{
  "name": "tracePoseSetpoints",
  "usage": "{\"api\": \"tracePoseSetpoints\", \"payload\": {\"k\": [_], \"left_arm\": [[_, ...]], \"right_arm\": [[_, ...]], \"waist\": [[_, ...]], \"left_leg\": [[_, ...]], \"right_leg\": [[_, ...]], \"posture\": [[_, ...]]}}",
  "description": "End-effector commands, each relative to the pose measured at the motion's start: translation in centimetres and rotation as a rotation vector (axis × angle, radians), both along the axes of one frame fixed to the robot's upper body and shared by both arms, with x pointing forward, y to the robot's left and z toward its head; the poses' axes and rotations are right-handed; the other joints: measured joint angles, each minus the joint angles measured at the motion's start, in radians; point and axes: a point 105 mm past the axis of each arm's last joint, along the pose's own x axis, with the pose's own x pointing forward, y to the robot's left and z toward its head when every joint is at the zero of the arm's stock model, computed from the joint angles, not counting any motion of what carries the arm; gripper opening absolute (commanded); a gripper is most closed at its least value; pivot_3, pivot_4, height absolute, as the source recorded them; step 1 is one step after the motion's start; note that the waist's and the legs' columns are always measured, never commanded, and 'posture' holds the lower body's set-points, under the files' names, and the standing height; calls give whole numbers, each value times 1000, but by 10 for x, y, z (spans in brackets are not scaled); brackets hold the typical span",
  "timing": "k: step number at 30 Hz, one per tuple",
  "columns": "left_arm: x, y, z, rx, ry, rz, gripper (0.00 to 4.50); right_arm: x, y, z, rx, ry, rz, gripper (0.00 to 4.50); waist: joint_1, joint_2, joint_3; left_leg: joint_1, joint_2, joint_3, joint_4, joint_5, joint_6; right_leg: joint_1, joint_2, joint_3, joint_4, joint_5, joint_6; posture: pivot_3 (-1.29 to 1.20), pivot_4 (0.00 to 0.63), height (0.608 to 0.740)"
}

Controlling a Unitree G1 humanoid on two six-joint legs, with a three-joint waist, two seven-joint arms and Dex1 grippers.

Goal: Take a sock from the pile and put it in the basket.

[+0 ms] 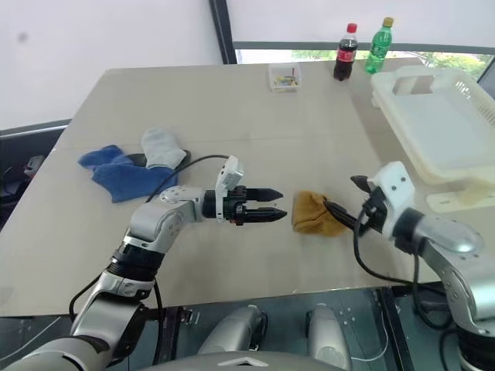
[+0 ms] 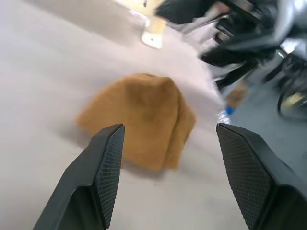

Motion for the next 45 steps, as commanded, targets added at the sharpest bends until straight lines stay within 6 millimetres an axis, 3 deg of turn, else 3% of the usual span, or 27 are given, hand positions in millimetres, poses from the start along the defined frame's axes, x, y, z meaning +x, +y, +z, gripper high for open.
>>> {"api": "tracePoseSetpoints", "payload": {"k": [1, 4, 9, 22, 25, 31, 34, 37, 39, 43, 45], "left_arm": [[-6, 5, 5, 62, -176, -26, 3282], [-9, 10, 2, 79, -221, 7, 3282], [-14, 14, -2, 93, -257, 46, 3282], [-16, 18, 1, 98, -337, 68, 3282], [-17, 18, 3, 90, -355, 59, 3282], [-20, 13, 10, 70, -378, 38, 3282], [-19, 11, 10, 67, -391, 38, 3282], [-15, 9, 13, 54, -415, 55, 3282], [-11, 6, 17, 34, -430, 76, 3282], [-5, -2, 27, -10, -451, 118, 3282], [-4, -6, 31, -28, -455, 127, 3282]], "right_arm": [[11, 5, -12, 6, 77, -15, 4452], [14, 11, -31, -53, 151, -3, 4452], [8, 3, -61, -184, 244, 2, 4452], [-2, 6, -116, -271, 456, 152, 4452], [-3, 3, -120, -260, 483, 160, 3700], [-1, -5, -114, -186, 471, 104, 1076], [3, -4, -105, -114, 434, 68, 59], [22, -1, -75, 20, 273, -17, 15], [39, -5, -44, 129, 115, -109, 15], [61, -37, 13, 207, -141, -316, 15], [75, -65, 41, 253, -238, -473, 15]], "waist": [[2, 0, 0], [-3, 0, 0], [-2, 1, 0], [-7, -2, -2], [-5, -3, -4], [-2, -6, -7], [0, -6, -7], [-1, -6, -7], [-4, -5, -6], [-4, 2, -1], [-5, 2, -1]], "left_leg": [[-1, 0, -1, 0, 0, 0], [-3, 0, -1, -1, 0, 1], [-11, -1, -1, 0, 0, 1], [-1, 0, -1, 0, -1, 1], [5, 1, -1, -1, -1, 2], [5, 0, -1, 0, -1, 2], [5, 0, -1, 0, -1, 2], [5, 0, -2, 0, -1, 2], [4, 0, -1, 0, -1, 1], [0, -1, 1, 1, 0, 1], [0, -1, 0, -1, 0, 1]], "right_leg": [[0, 0, -1, -1, 0, 0], [-2, 0, -1, -3, 0, 0], [-8, 0, -2, -4, 0, 0], [0, 0, -2, -4, 0, 0], [6, 1, -2, -4, 0, 0], [6, 1, -2, -4, 0, 0], [6, 1, -2, -4, 0, 0], [6, 1, -2, -4, 0, 0], [5, 1, -2, -3, 0, 0], [0, 0, 1, 1, 0, 0], [-2, 1, 1, 1, 0, 0]], "posture": [[0, 150, 740], [0, 150, 740], [0, 150, 740], [0, 150, 740], [0, 150, 740], [0, 150, 740], [0, 150, 740], [0, 150, 740], [0, 150, 740], [0, 150, 740], [0, 150, 740]]}}
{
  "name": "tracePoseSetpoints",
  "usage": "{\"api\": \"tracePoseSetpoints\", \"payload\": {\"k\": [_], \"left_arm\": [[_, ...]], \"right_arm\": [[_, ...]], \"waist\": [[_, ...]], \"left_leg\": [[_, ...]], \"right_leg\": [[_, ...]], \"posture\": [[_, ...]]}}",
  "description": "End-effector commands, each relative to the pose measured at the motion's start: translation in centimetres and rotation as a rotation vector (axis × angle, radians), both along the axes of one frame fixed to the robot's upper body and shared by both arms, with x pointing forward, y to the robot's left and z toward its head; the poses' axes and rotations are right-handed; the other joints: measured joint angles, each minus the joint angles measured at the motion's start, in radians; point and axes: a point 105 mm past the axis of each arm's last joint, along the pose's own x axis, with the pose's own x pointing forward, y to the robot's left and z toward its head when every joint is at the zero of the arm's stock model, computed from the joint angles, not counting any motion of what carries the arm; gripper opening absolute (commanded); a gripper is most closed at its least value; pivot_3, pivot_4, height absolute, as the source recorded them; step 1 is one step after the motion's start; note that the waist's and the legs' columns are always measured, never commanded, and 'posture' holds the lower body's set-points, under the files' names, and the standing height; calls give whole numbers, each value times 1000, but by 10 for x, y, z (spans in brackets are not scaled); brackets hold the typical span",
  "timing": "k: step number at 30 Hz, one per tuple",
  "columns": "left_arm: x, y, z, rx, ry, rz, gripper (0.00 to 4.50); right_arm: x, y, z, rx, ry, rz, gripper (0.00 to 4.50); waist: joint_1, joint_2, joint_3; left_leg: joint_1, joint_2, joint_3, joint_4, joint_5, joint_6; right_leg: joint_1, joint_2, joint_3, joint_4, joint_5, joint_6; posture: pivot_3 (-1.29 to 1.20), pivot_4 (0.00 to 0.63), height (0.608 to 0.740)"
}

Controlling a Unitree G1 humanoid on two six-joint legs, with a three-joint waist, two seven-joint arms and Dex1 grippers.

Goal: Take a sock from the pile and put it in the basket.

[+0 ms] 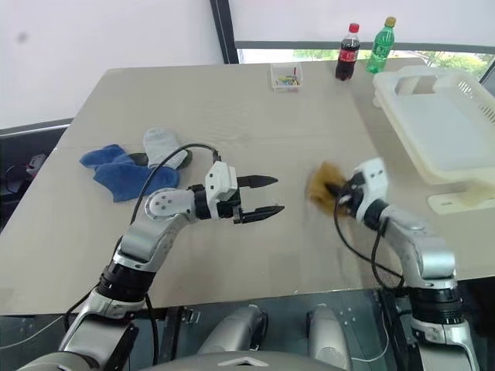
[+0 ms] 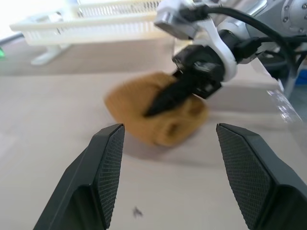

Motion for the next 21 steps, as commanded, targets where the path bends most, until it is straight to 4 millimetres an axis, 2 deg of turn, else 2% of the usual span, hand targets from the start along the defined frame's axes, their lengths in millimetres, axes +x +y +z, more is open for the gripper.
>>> {"api": "tracePoseSetpoints", "payload": {"k": [1, 3, 5, 8, 9, 12, 17, 21], "left_arm": [[3, -6, 14, -44, -50, 14, 3282], [5, -12, 18, -67, -61, 22, 3282], [6, -16, 21, -81, -68, 24, 3282], [6, -21, 22, -88, -71, 20, 3282], [6, -22, 22, -89, -72, 20, 3282], [8, -24, 23, -98, -77, 28, 3282], [10, -25, 24, -105, -87, 50, 3282], [9, -24, 24, -108, -88, 70, 3282]], "right_arm": [[19, -45, 63, 102, -217, -243, 15], [35, -74, 89, 95, -231, -385, 15], [45, -100, 106, 128, -223, -477, 15], [58, -132, 117, 79, -214, -577, 15], [62, -141, 116, 39, -200, -611, 15], [74, -161, 107, 101, -114, -666, 15], [83, -177, 87, 162, -22, -694, 15], [85, -180, 72, 180, 32, -711, 15]], "waist": [[-3, 1, 1], [-6, 4, 4], [-2, 5, 5], [1, 5, 5], [0, 5, 4], [-12, 5, 5], [-29, 6, 5], [-31, 6, 5]], "left_leg": [[0, 0, 0, 0, 0, 0], [-2, 0, 2, 1, 0, 0], [-2, -2, 2, 1, 0, 0], [-3, 0, 1, -1, 0, 0], [-3, 0, 1, -2, 0, 0], [-7, -1, 2, -1, 0, 1], [-10, -1, 3, -1, 0, 1], [-10, -1, 3, -1, 0, 1]], "right_leg": [[0, 0, 0, 0, 0, 0], [-1, 0, 1, 0, 0, 0], [-2, -1, 2, 0, 0, 0], [-2, 0, 0, -3, 0, -1], [-2, 0, -1, -3, 0, -1], [-5, -1, 1, -5, 0, -1], [-8, -1, 1, -5, 0, 0], [-8, -1, 2, -4, 0, 0]], "posture": [[0, 150, 740], [0, 150, 740], [0, 150, 740], [0, 150, 740], [0, 150, 740], [0, 150, 740], [0, 150, 740], [0, 150, 740]]}}
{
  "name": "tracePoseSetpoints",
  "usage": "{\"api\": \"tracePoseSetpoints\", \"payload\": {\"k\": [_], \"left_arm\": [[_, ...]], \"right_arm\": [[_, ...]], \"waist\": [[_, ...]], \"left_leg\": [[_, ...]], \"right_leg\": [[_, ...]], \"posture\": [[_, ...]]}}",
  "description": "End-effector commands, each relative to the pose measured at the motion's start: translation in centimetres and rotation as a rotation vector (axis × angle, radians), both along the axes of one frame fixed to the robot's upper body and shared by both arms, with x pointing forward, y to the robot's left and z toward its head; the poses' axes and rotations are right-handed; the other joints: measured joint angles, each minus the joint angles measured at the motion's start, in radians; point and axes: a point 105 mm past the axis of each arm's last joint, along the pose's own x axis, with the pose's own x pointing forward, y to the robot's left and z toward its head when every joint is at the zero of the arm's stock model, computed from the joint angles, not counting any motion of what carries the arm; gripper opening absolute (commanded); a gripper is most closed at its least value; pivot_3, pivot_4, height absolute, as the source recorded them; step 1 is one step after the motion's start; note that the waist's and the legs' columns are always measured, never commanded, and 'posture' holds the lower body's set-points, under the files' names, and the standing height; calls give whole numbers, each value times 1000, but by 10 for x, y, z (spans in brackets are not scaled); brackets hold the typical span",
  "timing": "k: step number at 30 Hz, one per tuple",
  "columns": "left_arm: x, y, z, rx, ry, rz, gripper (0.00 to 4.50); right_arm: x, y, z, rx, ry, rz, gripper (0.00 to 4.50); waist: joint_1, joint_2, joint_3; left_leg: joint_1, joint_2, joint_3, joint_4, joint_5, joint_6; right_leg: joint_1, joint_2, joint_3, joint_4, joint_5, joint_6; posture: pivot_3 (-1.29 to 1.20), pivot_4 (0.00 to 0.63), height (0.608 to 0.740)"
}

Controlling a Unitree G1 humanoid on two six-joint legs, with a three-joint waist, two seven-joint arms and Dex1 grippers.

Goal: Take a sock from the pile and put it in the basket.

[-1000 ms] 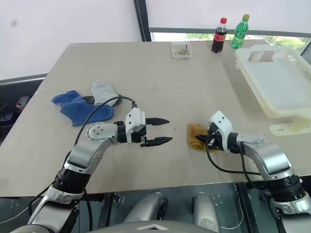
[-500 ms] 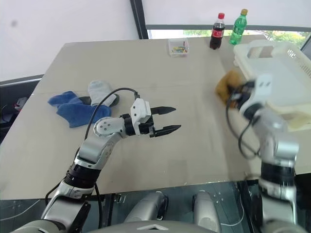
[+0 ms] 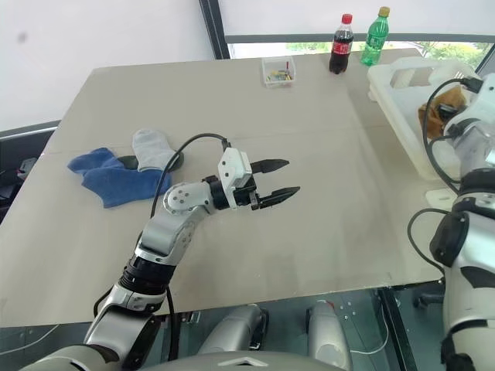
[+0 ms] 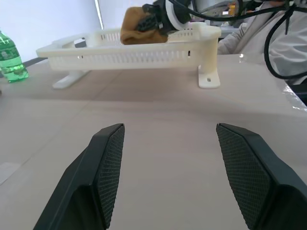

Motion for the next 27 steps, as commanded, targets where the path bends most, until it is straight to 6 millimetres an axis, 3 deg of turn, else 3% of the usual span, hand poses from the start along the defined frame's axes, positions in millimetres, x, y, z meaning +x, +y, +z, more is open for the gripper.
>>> {"api": "tracePoseSetpoints", "payload": {"k": [1, 3, 8, 12, 13, 20, 23, 27], "left_arm": [[-5, -1, 9, -16, -45, 8, 3282], [-4, 0, 9, -20, -43, 20, 3282], [-5, 1, 10, -23, -40, 32, 3282], [-1, 6, 8, -17, -29, 74, 3282], [0, 8, 7, -16, -25, 86, 3282], [12, 24, 8, -59, 40, 173, 3282], [15, 32, 12, -142, 80, 164, 3282], [17, 46, 12, -161, 109, 156, 3282]], "right_arm": [[0, -5, 9, -10, -31, -12, 15], [0, -4, 0, -4, -5, -3, 15], [-5, -11, -18, -27, 62, -16, 2383], [-8, -17, -6, -93, 54, -20, 4236], [-8, -16, -3, -99, 46, -13, 4432], [-17, -7, 51, -206, -212, 71, 4432], [-38, 24, 66, -267, -353, 201, 4432], [-71, 84, 52, -394, -388, 418, 4432]], "waist": [[-1, 0, 0], [1, 0, 0], [2, 0, 0], [0, 0, 0], [0, 0, 0], [3, 0, 0], [6, 1, 0], [6, 1, -1]], "left_leg": [[0, 0, 0, 0, 0, 0], [0, 0, 1, 1, 0, 0], [0, 0, 0, 1, 0, 0], [0, 0, 0, 2, 0, 0], [0, 0, 0, 2, 0, 0], [0, 0, 1, 2, 0, 0], [-3, 0, -2, 3, 0, 0], [-3, 0, -2, 4, 0, 0]], "right_leg": [[0, 0, 1, 0, 0, 0], [0, 0, 1, 0, 0, 0], [0, 0, 1, 1, 0, 0], [0, 0, 1, 2, 0, 0], [0, 0, 1, 2, 0, 0], [-1, 0, 1, 3, 0, 0], [-2, 0, -1, 3, 0, 0], [-3, 0, -1, 4, 0, 0]], "posture": [[0, 150, 740], [0, 150, 740], [0, 150, 740], [0, 150, 740], [0, 150, 740], [0, 150, 740], [0, 150, 740], [0, 150, 740]]}}
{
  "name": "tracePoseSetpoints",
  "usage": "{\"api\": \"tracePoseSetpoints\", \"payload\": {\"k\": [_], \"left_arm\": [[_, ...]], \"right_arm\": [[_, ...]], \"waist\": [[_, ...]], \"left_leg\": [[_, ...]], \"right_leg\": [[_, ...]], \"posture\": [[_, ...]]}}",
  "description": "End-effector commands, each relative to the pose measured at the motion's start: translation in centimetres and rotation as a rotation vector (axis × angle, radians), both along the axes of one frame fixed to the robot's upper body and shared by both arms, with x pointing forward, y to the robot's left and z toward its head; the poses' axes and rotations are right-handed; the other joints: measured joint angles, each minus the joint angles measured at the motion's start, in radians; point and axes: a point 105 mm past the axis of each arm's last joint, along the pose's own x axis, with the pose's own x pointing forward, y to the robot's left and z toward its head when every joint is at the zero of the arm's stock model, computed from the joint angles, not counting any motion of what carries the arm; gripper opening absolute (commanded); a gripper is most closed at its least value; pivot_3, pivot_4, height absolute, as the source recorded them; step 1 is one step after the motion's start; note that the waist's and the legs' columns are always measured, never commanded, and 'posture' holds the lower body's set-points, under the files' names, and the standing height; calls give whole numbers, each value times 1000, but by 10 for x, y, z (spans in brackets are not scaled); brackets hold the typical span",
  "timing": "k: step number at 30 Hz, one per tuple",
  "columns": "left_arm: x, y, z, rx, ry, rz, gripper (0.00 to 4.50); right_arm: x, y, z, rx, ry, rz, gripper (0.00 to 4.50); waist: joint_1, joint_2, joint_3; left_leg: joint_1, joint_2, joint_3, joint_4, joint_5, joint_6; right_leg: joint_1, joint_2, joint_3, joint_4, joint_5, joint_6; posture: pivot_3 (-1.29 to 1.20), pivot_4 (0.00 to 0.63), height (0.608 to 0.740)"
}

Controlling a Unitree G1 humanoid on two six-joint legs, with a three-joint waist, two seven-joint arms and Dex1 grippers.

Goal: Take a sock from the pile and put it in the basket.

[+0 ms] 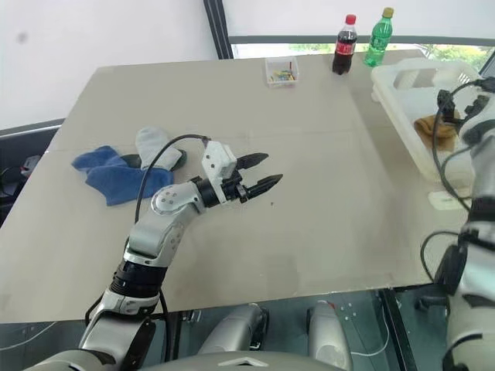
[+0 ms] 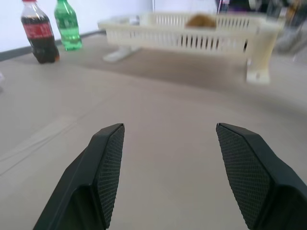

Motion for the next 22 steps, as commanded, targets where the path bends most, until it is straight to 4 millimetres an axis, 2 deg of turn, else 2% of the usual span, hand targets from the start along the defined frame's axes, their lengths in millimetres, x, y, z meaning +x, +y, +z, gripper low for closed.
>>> {"api": "tracePoseSetpoints", "payload": {"k": [1, 3, 4, 6, 7, 10, 13, 16, 22], "left_arm": [[-2, 18, 9, -25, 14, -11, 3282], [-3, 29, 7, -10, 31, -9, 3282], [-7, 35, 7, -8, 35, -17, 3525], [-11, 54, 6, 11, 45, 14, 3880], [-13, 67, 4, 36, 50, 48, 4313], [-28, 96, -5, 117, 72, 95, 4418], [-47, 119, -12, 176, 105, 118, 4418], [-60, 135, -14, 202, 135, 145, 4418], [-75, 146, -16, 227, 182, 157, 4418]], "right_arm": [[-40, 66, 6, -208, -74, 224, 4432], [-60, 94, -17, -343, -22, 318, 4432], [-69, 101, -28, -384, 8, 343, 4479], [-89, 107, -53, -413, 75, 384, 4500], [-101, 108, -67, -412, 114, 400, 4500], [-131, 107, -94, -434, 215, 437, 4500], [-148, 104, -101, -398, 258, 446, 4500], [-154, 104, -101, -384, 270, 451, 4500], [-157, 105, -100, -372, 277, 462, 4500]], "waist": [[-1, 0, 0], [-3, 1, 0], [-6, 1, 0], [-1, 1, -1], [2, 1, -1], [4, 1, -1], [0, 1, 0], [4, 0, 1], [11, 0, 1]], "left_leg": [[0, 0, 0, 0, 0, 0], [1, 0, 0, 0, 0, 0], [1, 0, 0, 0, 0, 0], [2, 0, 2, 1, 0, 0], [2, 0, 1, 2, 0, 0], [4, 0, 0, 1, 0, 0], [5, 0, 1, 0, 0, 0], [14, 0, 3, 0, -1, 1], [17, 3, 2, -2, -3, 4]], "right_leg": [[0, 0, 0, 1, 0, 0], [0, 0, 0, 2, 0, 0], [-1, 1, 1, 2, 0, 0], [-1, 1, 3, 4, 0, 0], [0, 0, 2, 4, 0, 0], [1, 1, 1, 3, 0, 0], [2, 1, 3, 3, 0, 0], [10, 0, 4, 2, 0, 0], [13, 2, 2, 2, 0, 0]], "posture": [[0, 150, 740], [0, 150, 740], [0, 150, 740], [0, 150, 740], [0, 150, 740], [0, 150, 740], [0, 150, 740], [0, 150, 740], [0, 150, 740]]}}
